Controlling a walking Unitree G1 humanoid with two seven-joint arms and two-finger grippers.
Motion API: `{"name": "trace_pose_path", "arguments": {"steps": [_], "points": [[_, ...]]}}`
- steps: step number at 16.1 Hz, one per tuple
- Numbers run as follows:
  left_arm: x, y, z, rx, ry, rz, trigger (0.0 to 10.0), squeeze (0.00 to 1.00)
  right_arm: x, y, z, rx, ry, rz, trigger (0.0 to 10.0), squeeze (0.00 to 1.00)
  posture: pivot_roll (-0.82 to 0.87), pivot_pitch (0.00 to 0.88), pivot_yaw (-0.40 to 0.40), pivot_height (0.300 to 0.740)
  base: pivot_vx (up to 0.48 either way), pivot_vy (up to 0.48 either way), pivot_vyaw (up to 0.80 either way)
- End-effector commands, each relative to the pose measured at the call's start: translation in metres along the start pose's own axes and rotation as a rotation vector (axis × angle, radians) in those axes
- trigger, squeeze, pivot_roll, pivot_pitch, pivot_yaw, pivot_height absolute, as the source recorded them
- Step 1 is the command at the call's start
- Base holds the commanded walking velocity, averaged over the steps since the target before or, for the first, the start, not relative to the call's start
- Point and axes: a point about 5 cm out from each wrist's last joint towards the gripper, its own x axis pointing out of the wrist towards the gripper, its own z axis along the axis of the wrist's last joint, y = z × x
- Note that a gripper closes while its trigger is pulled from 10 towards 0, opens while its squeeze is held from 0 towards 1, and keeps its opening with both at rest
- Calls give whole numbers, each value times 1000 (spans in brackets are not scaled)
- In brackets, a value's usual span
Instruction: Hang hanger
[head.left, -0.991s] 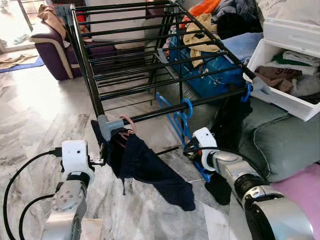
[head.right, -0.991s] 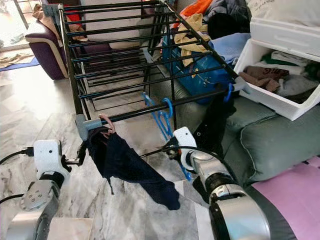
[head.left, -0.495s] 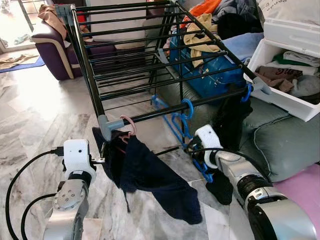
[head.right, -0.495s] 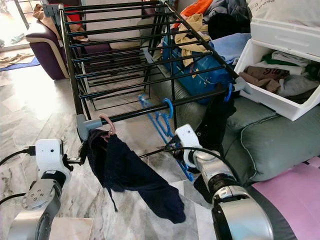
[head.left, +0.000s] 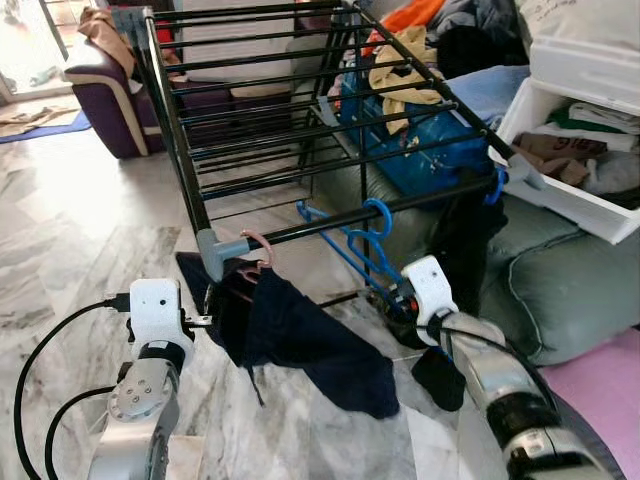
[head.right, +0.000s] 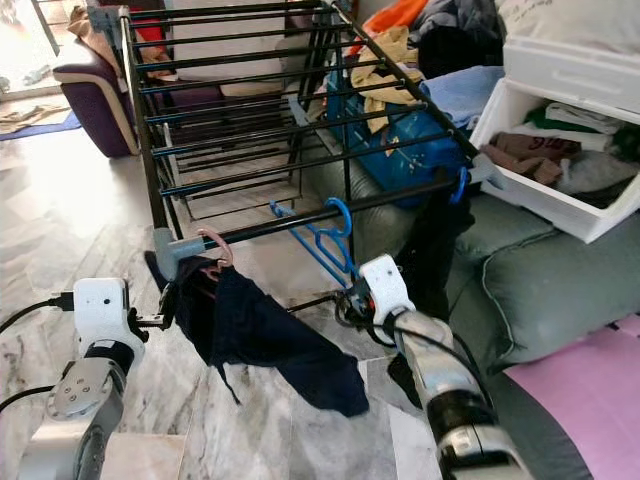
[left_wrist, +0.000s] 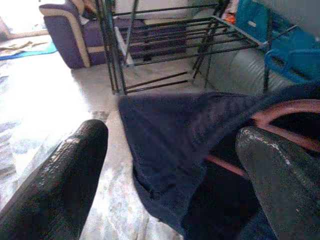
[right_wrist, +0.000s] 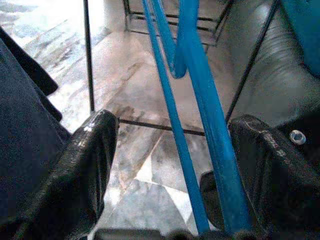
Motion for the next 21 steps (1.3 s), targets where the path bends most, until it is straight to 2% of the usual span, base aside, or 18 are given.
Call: {"name": "trace_pose_path", "arguments": {"steps": [1,6,8,12,21], "points": [[0,-1,0,11,-3,-8,10000,0,-7,-5,10,-2,-58,-40,10000,1000,72,28,-34,740,0,0,0],[2,-3,1,18,-8,-20,10000,0,-31,-2,7,-32,-133,-90,10000,1000,63,23,-29,740,0,0,0],[-1,-3,2,33,-14,-27,10000,0,-49,0,10,13,-207,-150,10000,1000,62,18,-32,740,0,0,0],[-3,-3,-1,54,-8,-42,10000,0,-68,16,13,37,-295,-193,10000,1000,58,11,-27,740,-67,0,0],[-2,-3,0,71,-18,-53,10000,0,-72,17,17,45,-284,-230,10000,1000,59,6,-26,740,-299,0,0]]}}
